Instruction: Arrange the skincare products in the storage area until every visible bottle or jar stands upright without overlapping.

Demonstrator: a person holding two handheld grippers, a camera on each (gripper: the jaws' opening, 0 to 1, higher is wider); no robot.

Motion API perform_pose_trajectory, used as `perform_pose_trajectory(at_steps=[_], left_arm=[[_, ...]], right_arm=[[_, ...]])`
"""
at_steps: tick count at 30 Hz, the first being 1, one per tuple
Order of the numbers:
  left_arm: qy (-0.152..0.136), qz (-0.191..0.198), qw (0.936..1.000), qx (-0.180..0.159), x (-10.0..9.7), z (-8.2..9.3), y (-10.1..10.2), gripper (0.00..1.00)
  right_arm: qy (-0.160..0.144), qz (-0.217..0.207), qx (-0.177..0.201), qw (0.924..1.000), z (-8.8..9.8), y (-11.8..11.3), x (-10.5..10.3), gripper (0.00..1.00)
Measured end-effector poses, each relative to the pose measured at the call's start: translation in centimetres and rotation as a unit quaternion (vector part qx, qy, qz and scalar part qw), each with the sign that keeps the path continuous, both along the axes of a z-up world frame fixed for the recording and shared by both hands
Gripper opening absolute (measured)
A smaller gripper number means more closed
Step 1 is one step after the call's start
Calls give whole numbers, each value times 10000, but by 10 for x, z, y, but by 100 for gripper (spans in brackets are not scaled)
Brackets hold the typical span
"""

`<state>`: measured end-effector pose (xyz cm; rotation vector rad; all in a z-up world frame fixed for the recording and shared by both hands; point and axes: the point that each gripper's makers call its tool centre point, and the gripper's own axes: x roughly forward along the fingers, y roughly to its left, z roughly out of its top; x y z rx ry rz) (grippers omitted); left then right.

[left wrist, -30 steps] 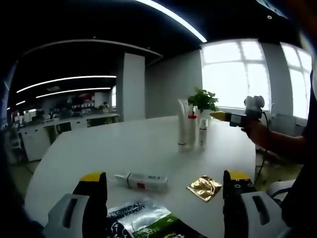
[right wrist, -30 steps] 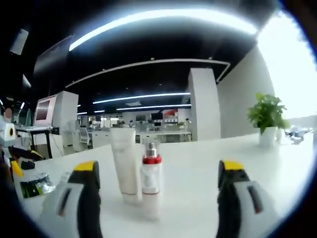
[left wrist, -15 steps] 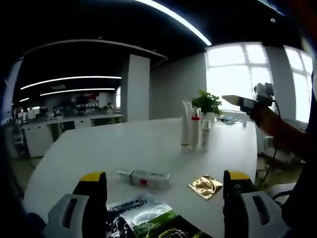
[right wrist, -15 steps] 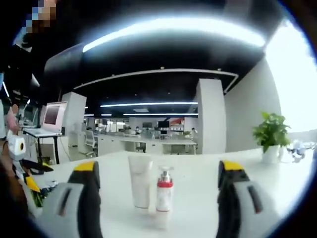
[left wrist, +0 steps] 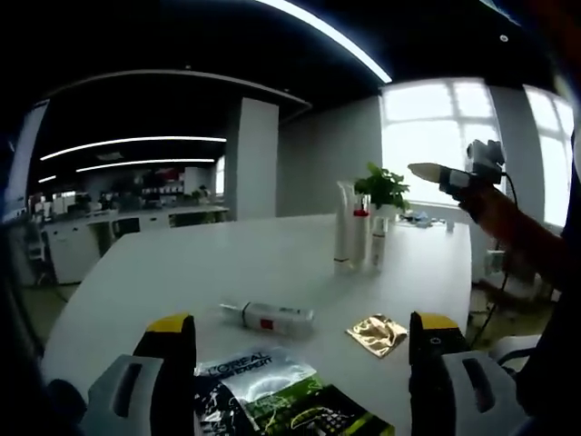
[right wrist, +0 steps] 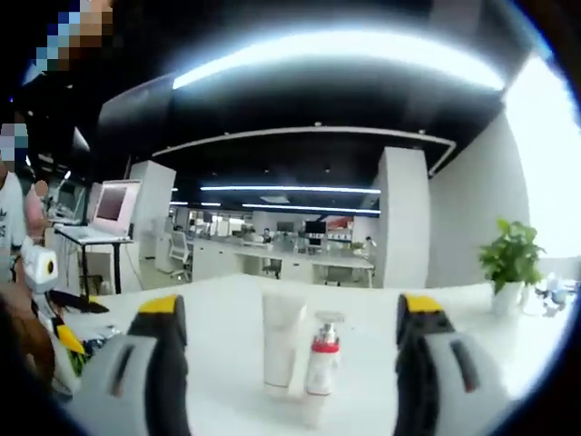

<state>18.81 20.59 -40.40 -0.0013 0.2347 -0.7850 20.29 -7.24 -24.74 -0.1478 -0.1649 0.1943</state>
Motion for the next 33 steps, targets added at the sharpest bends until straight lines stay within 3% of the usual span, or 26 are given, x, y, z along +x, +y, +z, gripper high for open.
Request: perform_pose_trajectory(at_steps=[4, 14, 18, 28, 31, 33], left_arm=[[2, 14, 10000, -2, 0, 0, 1, 100], [-19, 1, 10000, 4, -3, -1, 3, 100], [-10, -6, 10000, -20, -3, 0, 2, 100], [21, 25, 10000, 0, -3, -2, 3, 100], [26, 43, 10000, 2, -3, -2, 4, 100], [25, 54, 10000, -10, -3, -1, 5, 100]], right_arm=[[155, 499, -286, 9982, -1, 25, 1, 87], [384, 903, -729, 9925, -7, 51, -3, 89], [503, 1031, -1018, 9882, -10, 58, -4, 95], [637, 1348, -1277, 9806, -18, 77, -7, 98], [689, 1475, -1367, 9771, -21, 86, -8, 99], [725, 1584, -1648, 9708, -25, 91, -10, 97]])
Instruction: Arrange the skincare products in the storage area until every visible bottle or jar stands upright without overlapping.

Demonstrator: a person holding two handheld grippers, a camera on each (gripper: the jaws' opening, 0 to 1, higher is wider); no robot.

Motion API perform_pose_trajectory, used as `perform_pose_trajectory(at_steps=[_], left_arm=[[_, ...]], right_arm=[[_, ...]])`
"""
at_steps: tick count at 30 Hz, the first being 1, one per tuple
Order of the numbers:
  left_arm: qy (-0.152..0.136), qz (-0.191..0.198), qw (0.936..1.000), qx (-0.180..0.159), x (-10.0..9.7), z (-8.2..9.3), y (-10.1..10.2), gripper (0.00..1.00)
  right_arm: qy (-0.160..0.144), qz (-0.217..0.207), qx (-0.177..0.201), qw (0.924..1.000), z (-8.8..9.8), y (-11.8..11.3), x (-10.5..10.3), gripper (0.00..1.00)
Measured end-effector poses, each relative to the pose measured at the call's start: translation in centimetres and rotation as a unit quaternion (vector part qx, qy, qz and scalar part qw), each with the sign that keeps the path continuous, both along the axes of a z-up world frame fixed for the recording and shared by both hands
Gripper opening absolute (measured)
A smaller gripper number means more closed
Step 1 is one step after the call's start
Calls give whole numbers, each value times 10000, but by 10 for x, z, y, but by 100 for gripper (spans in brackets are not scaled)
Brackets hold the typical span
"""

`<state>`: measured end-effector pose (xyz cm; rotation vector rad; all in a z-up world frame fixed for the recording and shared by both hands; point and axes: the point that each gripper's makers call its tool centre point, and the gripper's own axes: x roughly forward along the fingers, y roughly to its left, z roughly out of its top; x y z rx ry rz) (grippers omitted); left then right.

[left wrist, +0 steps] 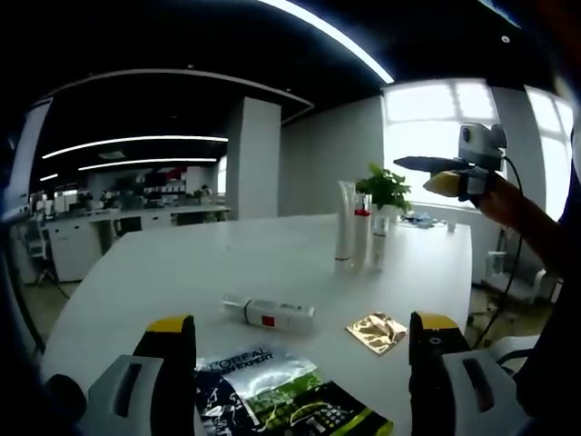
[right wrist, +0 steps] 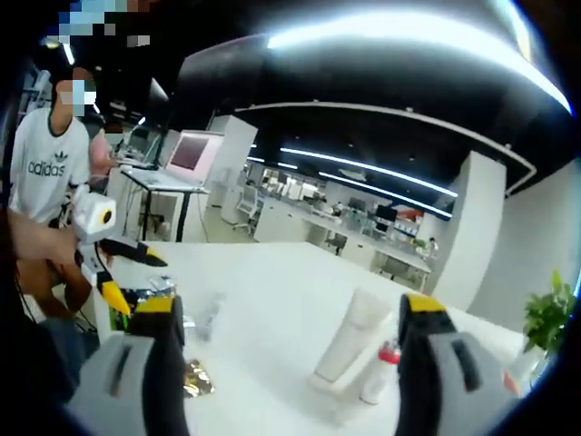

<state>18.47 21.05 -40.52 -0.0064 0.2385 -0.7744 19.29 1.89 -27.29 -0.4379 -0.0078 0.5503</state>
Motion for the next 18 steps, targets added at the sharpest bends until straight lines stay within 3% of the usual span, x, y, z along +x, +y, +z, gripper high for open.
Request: perform_pose_trajectory(at_steps=[2, 3, 7, 13, 18], left_arm=[[1, 15, 10000, 15, 0, 0, 0, 100], [2, 22, 10000, 20, 0, -1, 1, 100], [75, 22, 10000, 26, -1, -4, 1, 100], [51, 24, 10000, 9, 0, -2, 2, 100], [60, 36, 10000, 47, -1, -4, 4, 100]], right_arm=[[82, -22, -235, 9997, -8, 3, 1, 97], [144, 168, -329, 9992, -13, 11, -1, 97], [272, 475, -275, 9981, -22, 29, -4, 96], [601, 535, -368, 9961, -44, 39, 1, 93], [805, 549, -282, 9948, -52, 42, 6, 92]])
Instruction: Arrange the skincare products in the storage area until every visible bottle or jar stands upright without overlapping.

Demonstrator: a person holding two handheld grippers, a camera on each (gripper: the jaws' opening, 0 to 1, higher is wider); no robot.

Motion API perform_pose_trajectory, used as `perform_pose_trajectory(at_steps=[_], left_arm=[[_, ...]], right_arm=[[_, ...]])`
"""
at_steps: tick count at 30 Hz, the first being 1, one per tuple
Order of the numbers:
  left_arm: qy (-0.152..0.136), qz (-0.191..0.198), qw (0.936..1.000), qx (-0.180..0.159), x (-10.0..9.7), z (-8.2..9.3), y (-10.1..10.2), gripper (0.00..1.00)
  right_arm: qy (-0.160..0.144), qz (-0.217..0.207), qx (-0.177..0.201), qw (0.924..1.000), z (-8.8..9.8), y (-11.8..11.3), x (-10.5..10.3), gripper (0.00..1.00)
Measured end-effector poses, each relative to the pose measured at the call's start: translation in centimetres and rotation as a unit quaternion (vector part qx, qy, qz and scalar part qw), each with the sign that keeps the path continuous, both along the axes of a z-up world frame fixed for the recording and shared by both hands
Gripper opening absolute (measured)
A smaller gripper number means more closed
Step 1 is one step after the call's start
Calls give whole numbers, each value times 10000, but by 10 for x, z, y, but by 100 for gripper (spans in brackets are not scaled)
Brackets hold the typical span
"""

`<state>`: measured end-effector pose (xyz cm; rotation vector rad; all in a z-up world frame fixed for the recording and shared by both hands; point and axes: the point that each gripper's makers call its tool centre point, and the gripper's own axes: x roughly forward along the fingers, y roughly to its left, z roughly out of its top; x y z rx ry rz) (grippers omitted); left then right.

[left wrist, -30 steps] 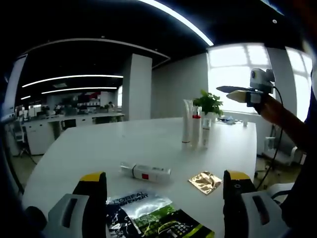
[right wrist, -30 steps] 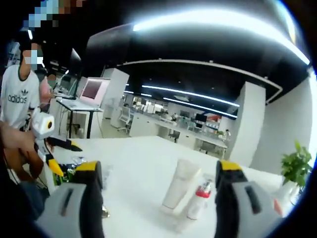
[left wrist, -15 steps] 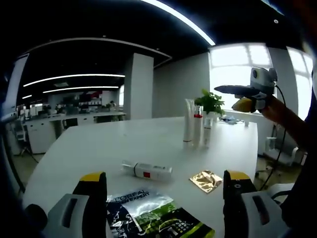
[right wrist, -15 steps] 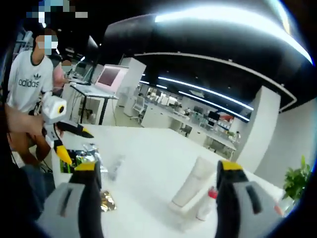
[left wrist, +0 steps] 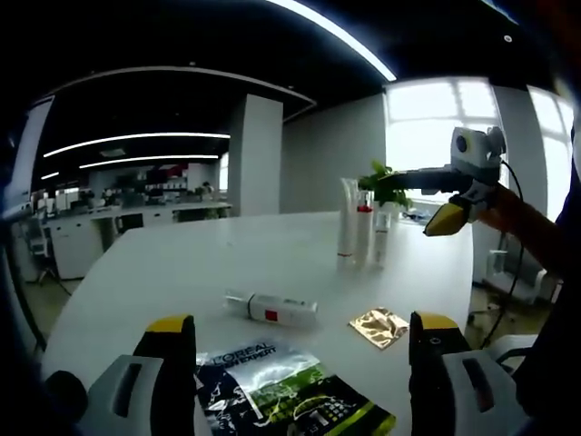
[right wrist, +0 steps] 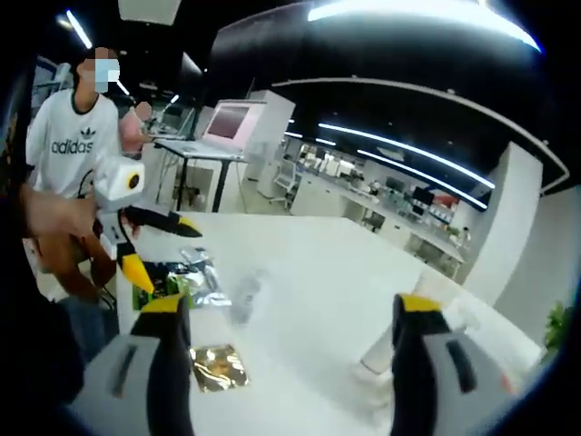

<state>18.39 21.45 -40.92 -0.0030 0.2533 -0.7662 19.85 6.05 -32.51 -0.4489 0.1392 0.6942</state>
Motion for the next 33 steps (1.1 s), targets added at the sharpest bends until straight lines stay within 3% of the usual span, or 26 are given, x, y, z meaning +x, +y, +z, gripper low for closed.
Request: perform_pose_trajectory(at_steps=[4, 16, 21, 33], left_arm=[[18, 2, 10000, -22, 0, -1, 1, 100], [18, 59, 10000, 0, 0, -2, 5, 100], [53, 79, 10000, -2, 0, -5, 8, 100], [143, 95, 9999, 4, 0, -12, 8, 100]], right_arm=[[272, 21, 161, 9995, -9, 3, 4, 92], [692, 74, 127, 9975, -34, 24, 19, 90], [772, 110, 230, 9967, -37, 31, 22, 89], [995, 109, 23, 9950, -59, 47, 38, 87]])
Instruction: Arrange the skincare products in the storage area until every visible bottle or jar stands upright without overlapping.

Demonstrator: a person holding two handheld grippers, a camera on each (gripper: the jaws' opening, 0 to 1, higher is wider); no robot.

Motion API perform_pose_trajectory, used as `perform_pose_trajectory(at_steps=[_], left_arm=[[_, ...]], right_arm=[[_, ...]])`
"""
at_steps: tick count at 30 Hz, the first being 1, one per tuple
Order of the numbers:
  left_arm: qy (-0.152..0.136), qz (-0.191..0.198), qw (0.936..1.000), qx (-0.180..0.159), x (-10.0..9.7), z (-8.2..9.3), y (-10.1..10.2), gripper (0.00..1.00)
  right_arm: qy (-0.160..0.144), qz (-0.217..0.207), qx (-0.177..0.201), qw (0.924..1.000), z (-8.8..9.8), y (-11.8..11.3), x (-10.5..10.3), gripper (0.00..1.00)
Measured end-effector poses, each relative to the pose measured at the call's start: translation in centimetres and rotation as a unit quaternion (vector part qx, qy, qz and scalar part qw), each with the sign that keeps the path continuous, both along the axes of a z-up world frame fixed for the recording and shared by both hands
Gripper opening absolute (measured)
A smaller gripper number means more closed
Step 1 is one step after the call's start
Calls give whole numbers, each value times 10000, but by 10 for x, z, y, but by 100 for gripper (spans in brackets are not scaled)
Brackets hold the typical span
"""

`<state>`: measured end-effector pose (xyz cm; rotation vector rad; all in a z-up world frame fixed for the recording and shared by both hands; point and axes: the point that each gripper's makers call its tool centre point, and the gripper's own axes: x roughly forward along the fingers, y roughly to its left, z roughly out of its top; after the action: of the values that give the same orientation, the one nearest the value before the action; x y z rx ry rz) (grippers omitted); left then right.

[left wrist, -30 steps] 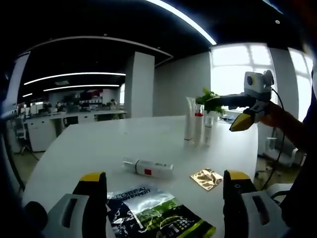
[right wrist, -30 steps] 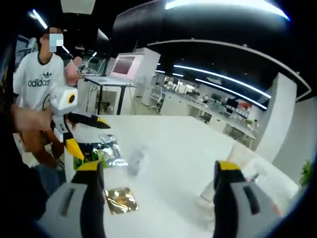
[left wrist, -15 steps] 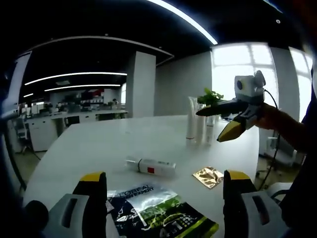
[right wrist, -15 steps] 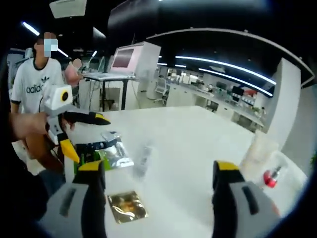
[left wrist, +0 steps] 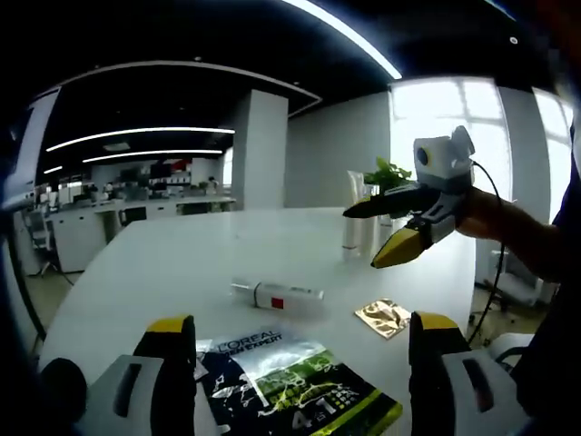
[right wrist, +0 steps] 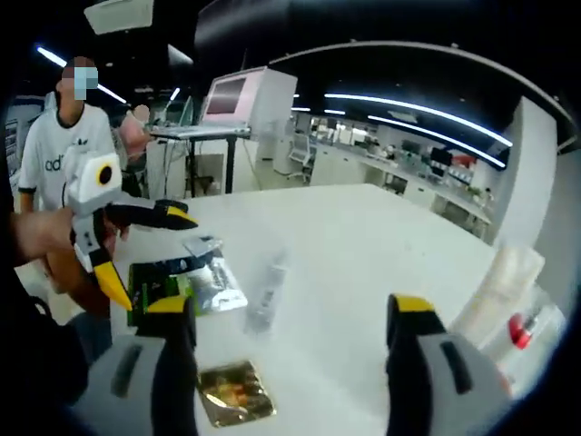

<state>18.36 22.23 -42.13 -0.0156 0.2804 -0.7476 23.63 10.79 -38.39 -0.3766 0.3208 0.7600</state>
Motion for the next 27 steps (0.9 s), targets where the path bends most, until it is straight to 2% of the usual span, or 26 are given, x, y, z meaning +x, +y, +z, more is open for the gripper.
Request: perform_pose_trajectory(at_steps=[6, 10, 20, 24, 27], left_arm=[[17, 7, 10000, 8, 0, -1, 0, 100], [22, 21, 10000, 10, 1, -1, 2, 100], [38, 29, 10000, 23, 1, -2, 4, 100], [33, 41, 10000, 28, 3, -2, 6, 100], [29, 44, 10000, 26, 3, -1, 7, 100]], right_arm=[[131, -2, -208, 9997, -17, 3, 4, 85], [274, -58, -171, 9995, -23, 2, 11, 83], [493, -113, -148, 9986, -42, 18, 18, 76], [533, -128, -84, 9985, -47, 23, 22, 69], [442, -143, -58, 9989, -46, 27, 23, 63]])
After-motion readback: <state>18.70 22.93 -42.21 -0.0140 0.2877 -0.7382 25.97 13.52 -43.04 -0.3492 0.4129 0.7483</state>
